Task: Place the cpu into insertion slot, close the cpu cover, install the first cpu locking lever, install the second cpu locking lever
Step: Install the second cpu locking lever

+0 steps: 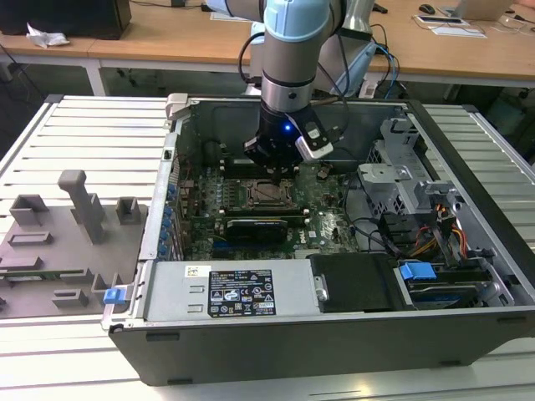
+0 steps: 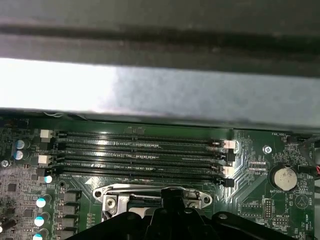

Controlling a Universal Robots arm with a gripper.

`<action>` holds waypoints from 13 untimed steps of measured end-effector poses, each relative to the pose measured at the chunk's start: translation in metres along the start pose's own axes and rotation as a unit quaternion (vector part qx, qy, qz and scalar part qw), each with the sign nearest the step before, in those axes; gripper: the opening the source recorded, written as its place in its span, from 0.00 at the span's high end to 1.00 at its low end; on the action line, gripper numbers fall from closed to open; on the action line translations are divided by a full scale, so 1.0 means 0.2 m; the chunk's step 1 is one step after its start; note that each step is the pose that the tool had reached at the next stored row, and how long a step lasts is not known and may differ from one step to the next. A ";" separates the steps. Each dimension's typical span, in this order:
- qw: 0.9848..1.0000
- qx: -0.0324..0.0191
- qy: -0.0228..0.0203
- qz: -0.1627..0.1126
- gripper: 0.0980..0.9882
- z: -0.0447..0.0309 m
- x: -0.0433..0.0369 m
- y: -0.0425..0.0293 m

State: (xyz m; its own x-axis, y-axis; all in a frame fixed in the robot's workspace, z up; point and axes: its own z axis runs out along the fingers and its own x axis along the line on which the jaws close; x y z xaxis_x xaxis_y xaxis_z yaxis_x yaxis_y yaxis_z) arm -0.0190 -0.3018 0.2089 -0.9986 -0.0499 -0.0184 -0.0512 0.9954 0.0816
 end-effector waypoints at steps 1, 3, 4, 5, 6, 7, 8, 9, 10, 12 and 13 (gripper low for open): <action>1.000 0.000 0.000 0.000 0.99 -0.001 0.000 0.000; 1.000 0.000 0.000 0.000 0.99 -0.012 0.000 0.000; 1.000 0.000 0.000 0.000 0.99 -0.018 0.000 0.001; 1.000 0.000 0.000 0.000 0.99 -0.029 -0.001 0.002; 1.000 0.000 0.000 0.000 0.99 -0.037 -0.001 0.002; 1.000 0.000 0.000 0.000 0.99 -0.042 -0.001 0.002; 1.000 0.000 0.000 0.000 0.99 -0.044 -0.001 0.000; 1.000 0.000 0.000 0.000 0.99 -0.044 -0.001 -0.002; 1.000 0.000 0.000 0.000 0.99 -0.045 0.000 -0.007; 1.000 0.000 0.000 0.000 0.99 -0.045 0.000 -0.020; 1.000 0.000 0.000 0.000 0.99 -0.045 0.001 -0.025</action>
State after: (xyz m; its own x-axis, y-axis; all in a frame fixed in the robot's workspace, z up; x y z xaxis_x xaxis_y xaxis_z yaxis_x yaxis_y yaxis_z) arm -0.0190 -0.3076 0.2175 -0.9986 -0.0499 -0.0184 -0.0513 0.9954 0.0815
